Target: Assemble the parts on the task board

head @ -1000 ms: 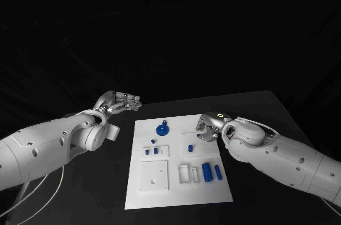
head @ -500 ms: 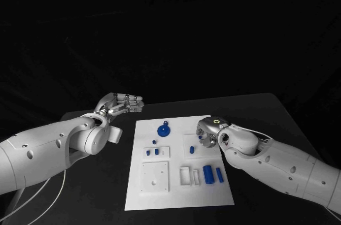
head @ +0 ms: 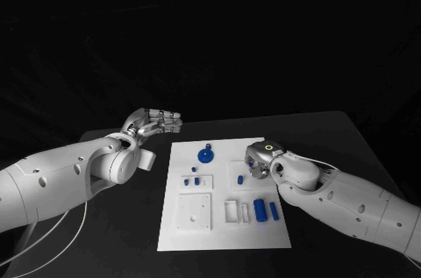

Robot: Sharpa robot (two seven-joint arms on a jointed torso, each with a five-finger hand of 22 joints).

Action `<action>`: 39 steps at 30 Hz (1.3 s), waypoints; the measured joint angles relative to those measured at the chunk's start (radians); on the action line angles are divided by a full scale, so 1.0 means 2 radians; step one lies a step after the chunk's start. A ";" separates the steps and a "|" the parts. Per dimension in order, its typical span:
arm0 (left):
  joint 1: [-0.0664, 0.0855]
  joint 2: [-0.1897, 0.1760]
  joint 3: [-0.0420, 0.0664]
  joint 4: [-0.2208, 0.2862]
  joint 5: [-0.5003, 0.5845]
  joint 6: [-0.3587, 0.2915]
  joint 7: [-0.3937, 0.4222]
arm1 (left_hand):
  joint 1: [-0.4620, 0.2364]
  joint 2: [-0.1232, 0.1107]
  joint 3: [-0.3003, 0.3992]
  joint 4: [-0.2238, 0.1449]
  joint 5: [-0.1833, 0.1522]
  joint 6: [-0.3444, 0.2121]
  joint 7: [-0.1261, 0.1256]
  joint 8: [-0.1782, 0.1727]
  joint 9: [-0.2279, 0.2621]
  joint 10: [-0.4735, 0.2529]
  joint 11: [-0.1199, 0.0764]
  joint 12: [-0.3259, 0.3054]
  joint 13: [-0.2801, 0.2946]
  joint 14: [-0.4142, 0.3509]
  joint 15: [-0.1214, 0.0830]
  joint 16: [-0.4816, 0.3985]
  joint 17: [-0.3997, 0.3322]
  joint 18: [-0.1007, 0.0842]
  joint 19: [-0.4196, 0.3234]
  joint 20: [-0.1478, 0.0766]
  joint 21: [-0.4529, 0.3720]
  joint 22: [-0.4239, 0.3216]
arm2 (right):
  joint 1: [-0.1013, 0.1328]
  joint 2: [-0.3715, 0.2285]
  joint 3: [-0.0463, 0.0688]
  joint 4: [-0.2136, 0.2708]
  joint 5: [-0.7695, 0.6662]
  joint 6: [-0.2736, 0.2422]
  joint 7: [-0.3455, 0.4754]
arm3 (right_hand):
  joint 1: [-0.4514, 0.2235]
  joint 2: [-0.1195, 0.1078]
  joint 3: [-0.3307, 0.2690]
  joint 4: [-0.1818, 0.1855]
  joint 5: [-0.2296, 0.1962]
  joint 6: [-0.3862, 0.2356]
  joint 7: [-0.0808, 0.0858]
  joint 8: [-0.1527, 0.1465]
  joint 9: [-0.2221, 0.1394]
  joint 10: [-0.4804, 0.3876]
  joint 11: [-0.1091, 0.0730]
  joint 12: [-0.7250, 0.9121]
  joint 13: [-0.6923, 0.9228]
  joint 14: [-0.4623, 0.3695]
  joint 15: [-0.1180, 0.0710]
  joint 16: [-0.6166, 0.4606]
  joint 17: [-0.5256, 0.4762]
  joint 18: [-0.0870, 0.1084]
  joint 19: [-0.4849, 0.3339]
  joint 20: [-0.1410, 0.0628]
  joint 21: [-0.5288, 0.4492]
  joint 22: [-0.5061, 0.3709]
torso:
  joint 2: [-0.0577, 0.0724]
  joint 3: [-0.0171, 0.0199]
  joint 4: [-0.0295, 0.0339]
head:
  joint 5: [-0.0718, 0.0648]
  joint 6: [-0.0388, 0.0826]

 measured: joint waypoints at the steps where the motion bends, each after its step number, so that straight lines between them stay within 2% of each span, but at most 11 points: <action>1: 0.000 0.000 0.000 0.000 0.000 0.000 0.000 | 0.000 0.000 0.000 0.000 0.000 0.000 0.000 0.000 0.000 0.000 0.000 0.000 0.000 0.000 0.000 0.000 0.000 0.000 0.000 0.000 0.000 0.000 | 0.000 0.000 -0.001 -0.001 -0.001 -0.001 0.000 | 0.000 0.000 0.001 -0.001 0.000 0.000 0.000 0.000 0.000 0.000 0.000 0.000 0.000 0.000 0.000 0.001 0.000 0.000 0.000 0.000 0.000 0.003 | 0.000 0.0000 0.0000 | 0.000 -0.001; 8: 0.000 -0.001 0.000 0.001 0.001 0.000 0.000 | 0.000 0.000 0.000 0.000 0.000 0.000 0.000 0.000 0.000 0.000 0.000 0.000 0.000 0.000 0.000 0.000 0.000 0.000 0.000 0.000 0.000 0.000 | 0.001 0.002 -0.005 -0.002 -0.011 -0.005 -0.004 | -0.003 0.003 0.008 -0.003 0.000 0.013 -0.003 0.000 0.001 0.016 -0.004 -0.002 -0.001 -0.001 -0.001 0.010 0.001 0.001 0.000 0.000 0.000 0.026 | -0.001 0.0004 -0.0011 | 0.003 -0.005; 11: 0.000 -0.002 0.000 0.001 0.001 0.001 0.000 | 0.000 0.000 0.000 0.000 0.000 0.000 0.000 0.000 0.000 0.000 0.000 0.000 0.000 0.000 0.000 0.000 0.000 0.000 0.000 0.000 0.000 -0.003 | 0.001 0.003 -0.006 -0.002 -0.015 -0.007 -0.007 | -0.004 0.008 0.013 -0.005 -0.003 0.017 -0.004 0.000 0.001 0.021 -0.007 -0.002 -0.001 -0.001 -0.001 0.010 0.001 0.001 0.000 0.000 0.000 0.035 | -0.001 0.0004 -0.0013 | 0.002 -0.006; 15: 0.001 -0.003 0.000 0.001 0.001 0.001 -0.001 | 0.000 0.000 0.000 0.000 0.000 0.000 0.000 0.000 0.000 0.000 0.000 0.000 0.000 0.000 0.000 0.000 0.000 0.000 0.000 0.000 0.000 -0.003 | 0.000 0.003 -0.008 0.000 -0.021 -0.011 -0.014 | -0.004 0.008 0.016 -0.008 -0.004 0.017 -0.004 0.000 0.001 0.024 -0.006 -0.002 0.000 -0.003 -0.003 0.013 0.001 0.001 -0.002 -0.002 0.000 0.049 | -0.001 0.0008 -0.0013 | 0.001 -0.008; 21: 0.001 -0.005 0.000 0.000 0.002 0.002 -0.001 | 0.000 0.000 -0.001 -0.001 0.000 0.000 0.000 0.000 0.000 0.000 0.000 0.000 0.000 0.000 0.000 0.000 0.000 0.000 0.000 0.000 0.002 -0.004 | -0.002 0.002 -0.008 0.001 -0.026 -0.015 -0.023 | -0.006 0.010 0.020 -0.007 -0.012 0.023 -0.006 -0.001 0.001 0.033 -0.010 -0.002 0.001 -0.002 -0.004 0.015 0.001 0.001 -0.002 -0.002 -0.005 0.062 | -0.001 0.0009 -0.0012 | 0.000 -0.010; 24: 0.001 -0.006 0.000 0.000 0.002 0.002 -0.001 | 0.000 0.000 -0.001 -0.001 0.000 0.000 0.000 0.000 0.000 0.000 0.000 0.000 0.000 0.000 0.000 0.000 0.000 0.000 0.000 0.000 0.002 -0.005 | -0.003 0.003 -0.009 0.001 -0.028 -0.017 -0.027 | -0.002 0.018 0.022 -0.008 -0.016 0.029 -0.008 -0.001 0.001 0.041 -0.012 -0.002 0.001 -0.001 -0.004 0.017 0.001 0.001 -0.001 -0.003 -0.005 0.067 | -0.001 0.0011 -0.0015 | 0.000 -0.010; 33: 0.001 -0.006 0.000 0.000 0.002 0.002 -0.001 | 0.000 0.000 -0.001 -0.001 0.000 0.000 0.000 0.000 0.000 0.000 0.000 0.000 0.000 0.000 0.000 0.000 0.000 0.000 0.000 0.000 0.002 -0.006 | -0.003 0.006 -0.009 -0.005 -0.031 -0.024 -0.032 | -0.001 0.028 0.016 -0.014 -0.027 0.053 -0.015 0.000 0.003 0.067 -0.021 -0.004 0.001 -0.001 -0.008 0.019 0.002 0.001 0.003 -0.006 -0.001 0.087 | -0.002 0.0017 -0.0021 | 0.003 -0.012; 39: 0.001 -0.006 0.000 -0.001 0.002 0.003 -0.002 | 0.000 0.000 -0.001 -0.001 0.000 0.000 0.000 0.000 0.000 0.000 0.000 0.000 0.000 0.000 0.000 0.000 0.000 0.000 0.000 0.000 0.002 -0.006 | -0.003 0.010 -0.009 -0.009 -0.032 -0.027 -0.032 | -0.003 0.033 0.013 -0.017 -0.029 0.057 -0.016 0.000 0.003 0.072 -0.022 -0.004 0.001 -0.001 -0.012 0.020 0.002 -0.001 0.006 -0.010 -0.001 0.099 | -0.002 0.0017 -0.0023 | 0.003 -0.013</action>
